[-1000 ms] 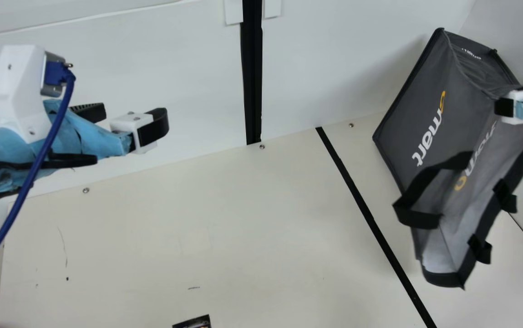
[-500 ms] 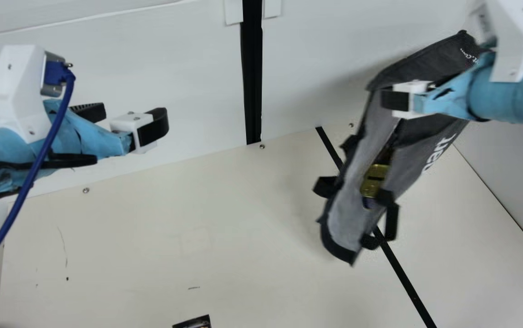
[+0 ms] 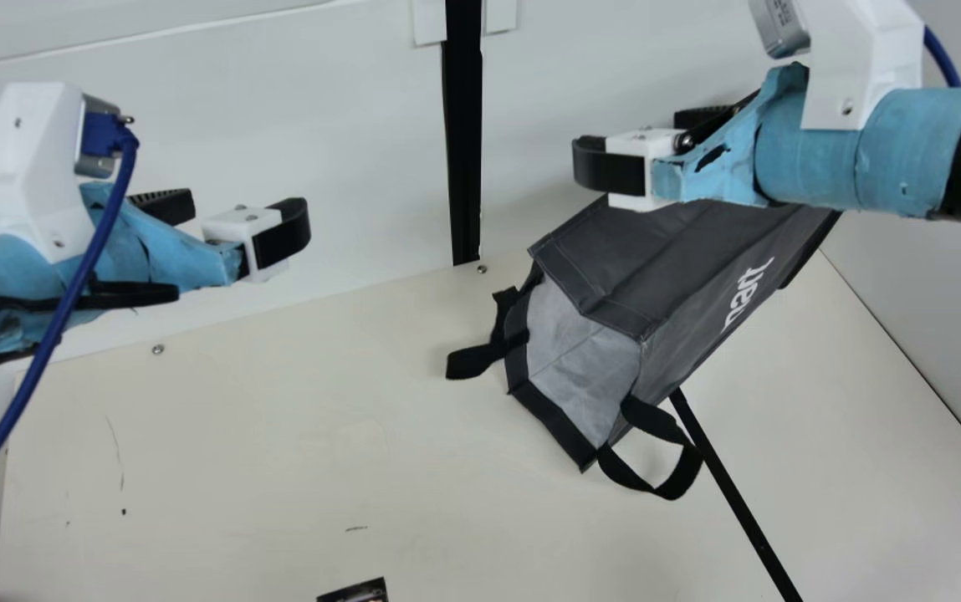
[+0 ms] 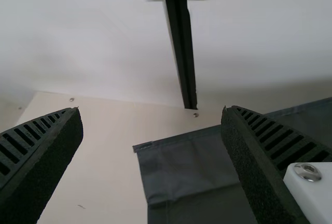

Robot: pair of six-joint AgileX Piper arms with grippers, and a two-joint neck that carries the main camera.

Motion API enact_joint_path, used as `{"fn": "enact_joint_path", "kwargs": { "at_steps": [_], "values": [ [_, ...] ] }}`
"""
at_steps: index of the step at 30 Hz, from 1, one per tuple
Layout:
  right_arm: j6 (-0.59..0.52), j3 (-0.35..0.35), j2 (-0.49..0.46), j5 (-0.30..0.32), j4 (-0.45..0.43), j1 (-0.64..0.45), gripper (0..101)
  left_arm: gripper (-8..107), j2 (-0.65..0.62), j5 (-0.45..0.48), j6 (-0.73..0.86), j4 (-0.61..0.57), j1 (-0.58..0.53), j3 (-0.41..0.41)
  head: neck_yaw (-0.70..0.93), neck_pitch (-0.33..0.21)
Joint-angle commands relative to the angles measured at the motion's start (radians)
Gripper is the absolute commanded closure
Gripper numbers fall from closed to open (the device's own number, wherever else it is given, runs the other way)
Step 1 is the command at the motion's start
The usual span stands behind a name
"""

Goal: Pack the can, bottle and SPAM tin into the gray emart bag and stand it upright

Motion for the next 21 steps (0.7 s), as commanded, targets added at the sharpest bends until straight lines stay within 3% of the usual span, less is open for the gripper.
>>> {"fn": "enact_joint_path", "kwargs": {
  "at_steps": [1,11,21],
  "values": [
    [-0.007,-0.013,-0.006,0.001,-0.016,0.0,6,9,0.0,0.0,0.0,0.0,0.0,0.0,-0.001,-0.021],
    [-0.028,-0.021,-0.061,0.001,-0.064,0.013,6,9,0.0,0.0,0.0,0.0,0.0,0.0,-0.001,-0.021],
    [-0.053,0.04,-0.14,0.001,-0.063,-0.011,6,9,0.0,0.0,0.0,0.0,0.0,0.0,-0.001,-0.021]
  ]
}}
